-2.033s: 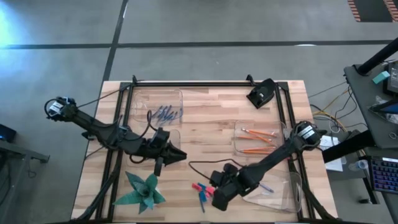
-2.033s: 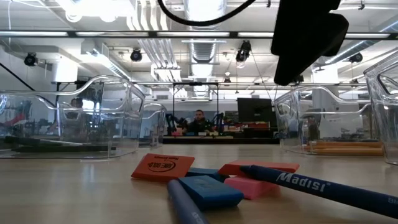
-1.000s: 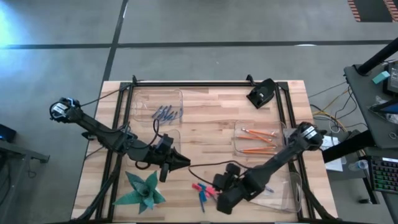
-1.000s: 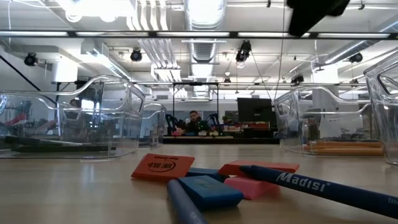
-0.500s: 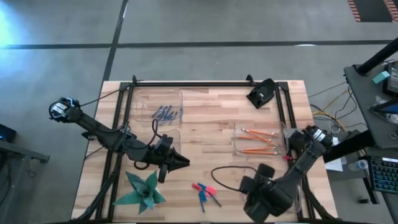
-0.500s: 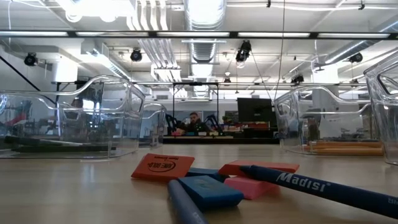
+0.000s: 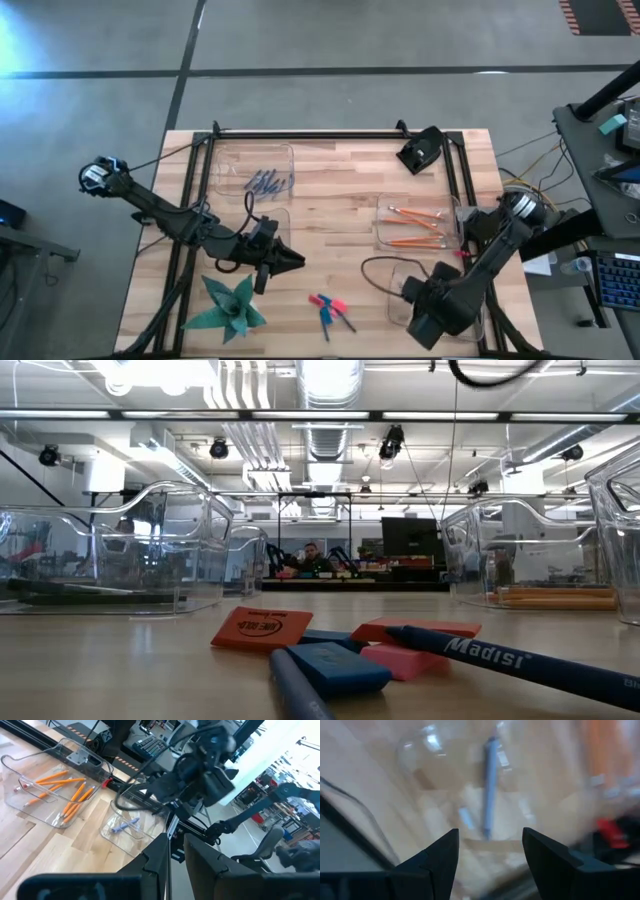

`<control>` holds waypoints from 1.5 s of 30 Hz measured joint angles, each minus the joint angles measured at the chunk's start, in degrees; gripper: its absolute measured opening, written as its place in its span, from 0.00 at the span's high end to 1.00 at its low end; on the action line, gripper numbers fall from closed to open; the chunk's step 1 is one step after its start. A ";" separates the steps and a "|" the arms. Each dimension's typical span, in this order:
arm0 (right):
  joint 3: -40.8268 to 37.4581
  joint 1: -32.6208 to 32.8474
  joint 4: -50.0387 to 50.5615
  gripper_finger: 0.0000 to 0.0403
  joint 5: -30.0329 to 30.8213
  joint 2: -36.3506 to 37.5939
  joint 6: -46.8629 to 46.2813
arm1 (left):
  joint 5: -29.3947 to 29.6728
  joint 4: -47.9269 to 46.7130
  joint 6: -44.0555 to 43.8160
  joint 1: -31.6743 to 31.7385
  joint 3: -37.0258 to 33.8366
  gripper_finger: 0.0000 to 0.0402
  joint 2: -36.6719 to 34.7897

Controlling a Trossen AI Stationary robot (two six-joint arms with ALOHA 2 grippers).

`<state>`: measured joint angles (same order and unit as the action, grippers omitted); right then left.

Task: Sort crayons/erasers/pens/pencils in bins
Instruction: Put the purple pen from the bottom transparent bin into the middle left transparent bin

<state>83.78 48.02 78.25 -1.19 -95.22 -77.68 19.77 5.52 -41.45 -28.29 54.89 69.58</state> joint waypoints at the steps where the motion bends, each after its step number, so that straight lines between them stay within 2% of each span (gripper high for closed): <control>1: -2.94 0.02 -3.61 0.48 -0.97 1.60 -1.95 | 0.00 0.00 -0.02 -0.02 0.00 0.88 0.00; 5: -14.34 0.10 -16.70 0.48 -1.84 7.37 -13.21 | 0.01 0.01 -0.11 -0.38 0.00 0.88 0.00; 11: -25.39 0.24 -19.39 0.48 -1.85 11.59 -41.57 | 0.00 0.02 -0.20 -0.76 0.00 0.88 0.00; 14: -28.14 0.47 -21.88 0.48 -1.81 11.89 -48.90 | 0.02 0.02 -0.22 -0.74 0.00 0.88 0.00; 17: -29.70 0.47 -26.69 0.48 -1.73 11.56 -50.00 | 0.02 0.02 -0.20 -0.74 -0.01 0.88 0.00; 20: -30.30 0.47 -31.39 0.48 -1.43 10.16 -46.85 | 0.02 0.01 -0.18 -0.74 -0.02 0.88 0.00; 25: -30.52 0.47 -31.45 0.48 -1.20 6.93 -40.80 | 0.02 -0.07 -0.17 -0.74 -0.20 0.88 0.00; 37: -30.57 0.35 -31.34 0.48 -0.52 3.74 -37.79 | 0.02 0.00 -0.17 -0.74 -0.24 0.88 0.00; 41: -30.59 0.36 -31.59 0.54 -0.35 3.53 -36.70 | 0.02 0.00 -0.17 -0.74 -0.28 0.88 0.00; 45: -30.61 0.36 -31.69 0.65 -0.33 2.84 -35.66 | 0.02 -0.01 -0.15 -0.70 -0.28 0.88 0.00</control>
<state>53.17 48.38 46.57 -1.52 -92.38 -113.34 19.79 5.51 -41.60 -28.99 54.61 69.58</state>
